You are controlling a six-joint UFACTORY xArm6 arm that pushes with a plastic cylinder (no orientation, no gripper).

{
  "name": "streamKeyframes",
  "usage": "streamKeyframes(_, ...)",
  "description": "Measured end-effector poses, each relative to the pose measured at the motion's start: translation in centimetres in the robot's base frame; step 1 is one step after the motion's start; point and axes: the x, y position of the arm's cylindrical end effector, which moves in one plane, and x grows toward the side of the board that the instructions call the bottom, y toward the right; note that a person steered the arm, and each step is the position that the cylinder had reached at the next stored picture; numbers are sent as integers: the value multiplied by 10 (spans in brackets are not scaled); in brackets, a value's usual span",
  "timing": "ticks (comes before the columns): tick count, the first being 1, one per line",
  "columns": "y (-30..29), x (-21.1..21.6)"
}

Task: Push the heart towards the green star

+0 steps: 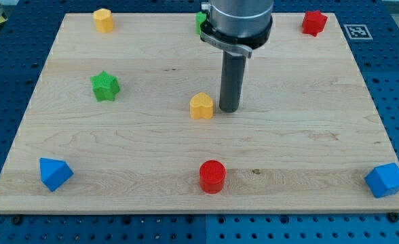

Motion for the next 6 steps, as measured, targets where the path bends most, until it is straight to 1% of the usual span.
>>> streamKeyframes(1, -8, 11)
streamKeyframes(2, -21, 11)
streamKeyframes(3, -46, 11)
streamKeyframes(6, -56, 11)
